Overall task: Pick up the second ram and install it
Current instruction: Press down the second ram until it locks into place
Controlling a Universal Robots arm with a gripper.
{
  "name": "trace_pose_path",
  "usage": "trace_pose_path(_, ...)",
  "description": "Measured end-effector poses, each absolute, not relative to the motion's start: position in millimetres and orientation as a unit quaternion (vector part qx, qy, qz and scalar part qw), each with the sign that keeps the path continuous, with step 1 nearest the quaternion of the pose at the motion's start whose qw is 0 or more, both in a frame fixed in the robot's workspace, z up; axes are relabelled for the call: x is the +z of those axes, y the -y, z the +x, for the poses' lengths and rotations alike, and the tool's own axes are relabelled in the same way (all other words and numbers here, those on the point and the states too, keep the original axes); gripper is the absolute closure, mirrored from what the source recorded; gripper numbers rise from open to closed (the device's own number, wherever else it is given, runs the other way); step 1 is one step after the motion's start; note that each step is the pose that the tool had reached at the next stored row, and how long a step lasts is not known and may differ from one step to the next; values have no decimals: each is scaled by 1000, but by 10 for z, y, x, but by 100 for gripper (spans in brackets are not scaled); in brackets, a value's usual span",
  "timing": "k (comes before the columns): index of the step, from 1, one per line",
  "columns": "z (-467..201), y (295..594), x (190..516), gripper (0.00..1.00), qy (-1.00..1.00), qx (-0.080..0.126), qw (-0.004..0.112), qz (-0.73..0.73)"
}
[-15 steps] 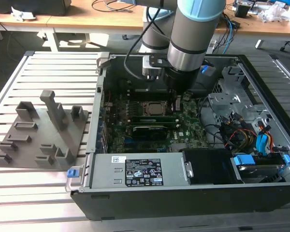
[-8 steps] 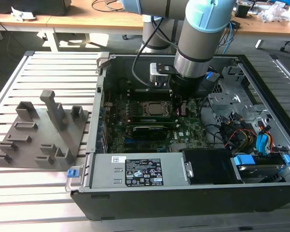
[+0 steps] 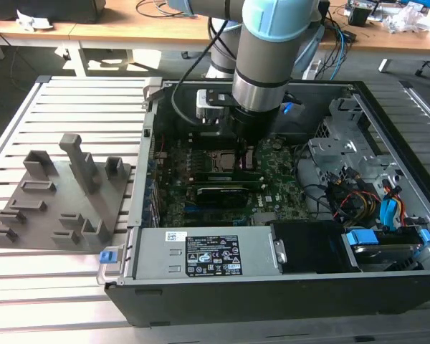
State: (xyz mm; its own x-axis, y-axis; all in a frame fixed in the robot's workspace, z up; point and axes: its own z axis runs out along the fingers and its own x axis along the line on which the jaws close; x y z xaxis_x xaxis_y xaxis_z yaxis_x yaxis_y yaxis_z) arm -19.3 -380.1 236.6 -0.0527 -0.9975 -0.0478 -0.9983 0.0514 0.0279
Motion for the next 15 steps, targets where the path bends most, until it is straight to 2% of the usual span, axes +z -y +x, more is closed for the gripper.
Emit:
trace_pose_path(7, -794, 3798, 2308, 89, -725, 25, 9, -688)
trace_pose_path(15, -795, 3797, 2285, 89, -725, 25, 9, -688)
